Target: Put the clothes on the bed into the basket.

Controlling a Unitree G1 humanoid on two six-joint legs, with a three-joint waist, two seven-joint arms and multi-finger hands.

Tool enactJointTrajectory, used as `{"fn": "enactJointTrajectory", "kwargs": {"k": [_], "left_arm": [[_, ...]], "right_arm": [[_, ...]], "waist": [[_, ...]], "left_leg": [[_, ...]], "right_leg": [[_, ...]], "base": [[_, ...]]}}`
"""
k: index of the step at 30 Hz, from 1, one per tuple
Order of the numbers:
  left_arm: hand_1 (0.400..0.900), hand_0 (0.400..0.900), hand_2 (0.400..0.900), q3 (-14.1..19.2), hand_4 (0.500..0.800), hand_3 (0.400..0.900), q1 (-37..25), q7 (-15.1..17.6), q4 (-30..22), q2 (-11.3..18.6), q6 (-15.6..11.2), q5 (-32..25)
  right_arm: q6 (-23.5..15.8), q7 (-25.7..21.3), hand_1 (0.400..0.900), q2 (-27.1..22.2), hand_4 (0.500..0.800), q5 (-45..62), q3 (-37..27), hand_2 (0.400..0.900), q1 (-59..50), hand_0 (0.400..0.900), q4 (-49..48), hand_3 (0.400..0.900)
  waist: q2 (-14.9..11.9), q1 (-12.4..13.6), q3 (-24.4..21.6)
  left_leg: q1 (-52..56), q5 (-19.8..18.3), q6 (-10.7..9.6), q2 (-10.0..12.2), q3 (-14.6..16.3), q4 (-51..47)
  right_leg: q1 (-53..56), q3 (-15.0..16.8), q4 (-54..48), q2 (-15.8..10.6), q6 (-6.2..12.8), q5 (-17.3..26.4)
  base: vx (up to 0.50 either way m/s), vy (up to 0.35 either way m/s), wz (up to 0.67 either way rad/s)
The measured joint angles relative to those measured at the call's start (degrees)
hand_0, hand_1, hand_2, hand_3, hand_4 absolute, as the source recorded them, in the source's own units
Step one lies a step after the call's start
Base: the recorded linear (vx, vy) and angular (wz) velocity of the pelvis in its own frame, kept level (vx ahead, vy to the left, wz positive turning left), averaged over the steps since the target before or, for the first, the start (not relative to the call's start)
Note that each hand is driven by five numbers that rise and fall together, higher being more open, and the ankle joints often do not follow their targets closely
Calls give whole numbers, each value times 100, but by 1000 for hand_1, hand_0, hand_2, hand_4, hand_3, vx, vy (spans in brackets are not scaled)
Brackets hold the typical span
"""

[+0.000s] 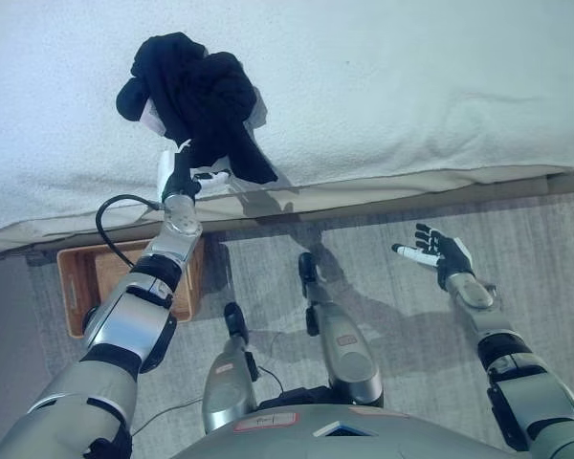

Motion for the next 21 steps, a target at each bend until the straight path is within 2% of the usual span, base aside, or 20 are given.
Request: {"fn": "enactJointTrajectory", "kwargs": {"k": [1, 4, 8, 13, 21], "left_arm": [[900, 900, 900, 103, 800, 900, -9, 38, 72, 79, 37, -5], [900, 900, 900, 287, 800, 900, -35, 175, 268, 308, 129, -7], [900, 900, 900, 543, 800, 900, -228, 484, 362, 416, 189, -3], [900, 900, 900, 590, 800, 900, -566, 835, 384, 472, 191, -3], [900, 900, 900, 582, 800, 900, -708, 869, 423, 662, 192, -37]], "right_arm": [[4, 6, 900, 48, 800, -1, 10, 900, 22, 900, -9, 900], [17, 6, 900, 81, 800, -1, 50, 900, 78, 900, -37, 900], [11, -9, 900, 80, 800, -1, 50, 900, 64, 900, -93, 900], [-23, -12, 900, 80, 800, -1, 57, 900, 25, 900, -218, 900], [-25, -16, 900, 77, 800, -3, 262, 900, 5, 900, -438, 900]], "waist": [[0, 5, 0], [1, -2, 0], [1, -3, -1], [-1, -9, -3], [-119, -176, -171]], "left_leg": [[-54, 6, 3, -14, 27, 1], [-150, 12, 2, -16, 94, 2], [-143, 18, -8, 1, 134, 2], [-102, 18, -8, -3, 189, 1], [-398, 15, -8, 10, 273, -2]], "right_leg": [[-44, 26, -52, -8, 52, 40], [-174, 73, -60, 5, 41, 66], [-186, 95, -57, 29, 32, 72], [-174, 112, -28, 30, 30, 73], [-540, 193, -13, 82, -13, 112]], "base": [[33, 23, -9], [41, 24, -12], [38, 9, -10], [10, 5, -7], [-15, -11, -8]]}}
